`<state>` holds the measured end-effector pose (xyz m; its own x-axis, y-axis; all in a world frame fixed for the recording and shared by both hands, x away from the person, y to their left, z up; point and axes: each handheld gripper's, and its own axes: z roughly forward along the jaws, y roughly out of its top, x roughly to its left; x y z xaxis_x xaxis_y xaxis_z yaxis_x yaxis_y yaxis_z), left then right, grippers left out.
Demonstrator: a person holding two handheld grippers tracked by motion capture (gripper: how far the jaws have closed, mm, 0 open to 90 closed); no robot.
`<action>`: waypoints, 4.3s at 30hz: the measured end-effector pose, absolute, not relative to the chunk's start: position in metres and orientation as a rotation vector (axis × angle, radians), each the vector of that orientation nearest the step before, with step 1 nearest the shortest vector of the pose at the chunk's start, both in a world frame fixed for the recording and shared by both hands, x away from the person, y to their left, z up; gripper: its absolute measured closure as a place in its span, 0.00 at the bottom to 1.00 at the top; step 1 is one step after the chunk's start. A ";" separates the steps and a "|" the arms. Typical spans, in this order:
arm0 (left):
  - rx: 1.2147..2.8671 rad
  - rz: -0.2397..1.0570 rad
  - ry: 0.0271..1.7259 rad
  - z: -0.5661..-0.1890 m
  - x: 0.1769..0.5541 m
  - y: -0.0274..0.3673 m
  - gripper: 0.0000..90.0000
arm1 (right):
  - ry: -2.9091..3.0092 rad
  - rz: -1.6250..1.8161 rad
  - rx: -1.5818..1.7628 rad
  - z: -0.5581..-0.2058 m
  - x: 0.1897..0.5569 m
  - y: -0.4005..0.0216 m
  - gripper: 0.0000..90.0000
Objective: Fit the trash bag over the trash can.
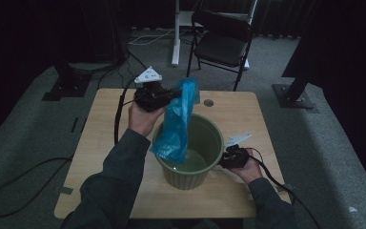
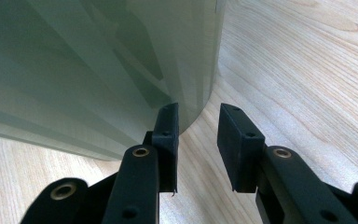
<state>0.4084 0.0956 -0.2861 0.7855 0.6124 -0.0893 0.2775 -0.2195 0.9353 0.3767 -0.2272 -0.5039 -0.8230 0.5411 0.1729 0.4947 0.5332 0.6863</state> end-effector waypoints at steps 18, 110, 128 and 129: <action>1.842 0.333 0.669 -0.293 0.411 0.079 0.98 | 2.677 1.192 0.932 -0.501 0.376 -0.230 0.74; 2.277 0.321 0.668 -0.344 0.385 0.058 0.95 | 2.590 1.202 1.013 -0.496 0.377 -0.247 0.72; 2.194 0.345 0.719 -0.333 0.397 0.076 0.68 | 2.591 1.197 1.016 -0.496 0.377 -0.247 0.72; 2.192 0.350 0.721 -0.332 0.400 0.076 0.67 | 2.592 1.195 1.017 -0.496 0.377 -0.246 0.72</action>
